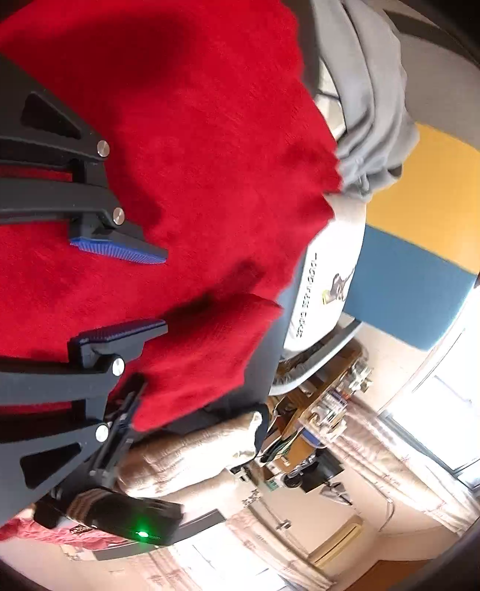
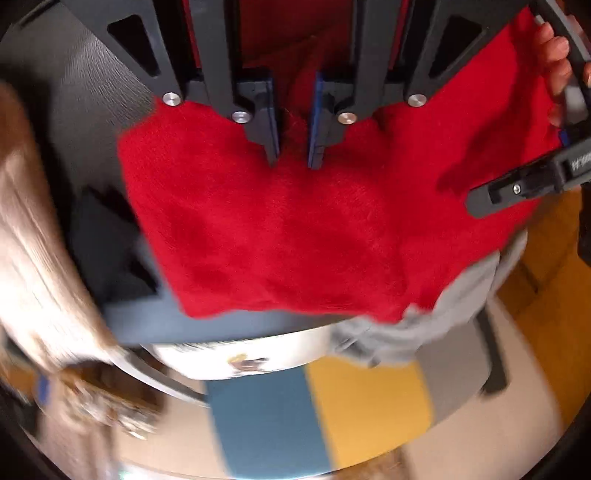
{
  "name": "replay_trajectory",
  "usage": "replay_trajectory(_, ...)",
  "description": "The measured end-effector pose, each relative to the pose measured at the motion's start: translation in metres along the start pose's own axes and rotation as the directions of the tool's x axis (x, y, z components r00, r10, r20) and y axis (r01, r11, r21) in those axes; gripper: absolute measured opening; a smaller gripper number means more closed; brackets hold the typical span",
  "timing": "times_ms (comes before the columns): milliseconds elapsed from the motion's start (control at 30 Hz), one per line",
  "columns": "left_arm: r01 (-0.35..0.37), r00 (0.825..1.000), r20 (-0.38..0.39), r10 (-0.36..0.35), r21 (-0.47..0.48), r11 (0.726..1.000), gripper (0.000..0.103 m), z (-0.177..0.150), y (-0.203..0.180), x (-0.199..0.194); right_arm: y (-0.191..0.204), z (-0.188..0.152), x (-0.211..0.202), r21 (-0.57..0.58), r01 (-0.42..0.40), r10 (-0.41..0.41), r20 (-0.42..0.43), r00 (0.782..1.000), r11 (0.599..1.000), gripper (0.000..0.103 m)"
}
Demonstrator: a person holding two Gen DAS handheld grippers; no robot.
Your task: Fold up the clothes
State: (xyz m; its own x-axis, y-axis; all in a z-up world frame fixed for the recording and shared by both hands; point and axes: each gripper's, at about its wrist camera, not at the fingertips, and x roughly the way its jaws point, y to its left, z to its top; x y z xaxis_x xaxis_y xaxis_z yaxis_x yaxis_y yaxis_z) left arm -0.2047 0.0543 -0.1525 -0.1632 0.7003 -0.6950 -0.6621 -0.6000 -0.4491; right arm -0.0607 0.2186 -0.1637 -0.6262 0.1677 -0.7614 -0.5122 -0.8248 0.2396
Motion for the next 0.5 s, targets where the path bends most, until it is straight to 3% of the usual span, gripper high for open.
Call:
replay_trajectory(100,0.007,1.0,-0.014,-0.006,0.063,0.998,0.033,0.015,-0.019,0.017,-0.016,-0.011,-0.005,0.052,-0.01,0.006,0.062,0.998,0.999,0.008)
replay_trajectory(233,-0.001,0.997,-0.08,0.012,0.125,0.992,0.036,0.025,-0.035,0.051,-0.021,-0.012,-0.002,0.076,-0.032,0.027,0.074,0.997,0.997,0.008)
replay_trajectory(300,0.023,0.997,-0.075,-0.016,0.093,0.995,0.041,0.032,-0.036,0.06,-0.02,-0.013,-0.006,0.085,-0.045,0.038,0.077,0.996,0.995,0.008)
replay_trajectory(367,0.054,0.998,-0.045,-0.053,0.023,0.998,0.053,0.039,-0.032,0.065,-0.021,-0.013,-0.006,0.091,-0.052,0.044,0.079,0.996,0.995,0.008)
replay_trajectory(500,0.106,0.987,-0.114,-0.115,-0.083,0.991,0.052,0.043,-0.031,0.085,-0.018,-0.013,-0.006,0.08,-0.036,0.029,0.083,0.996,0.996,0.008)
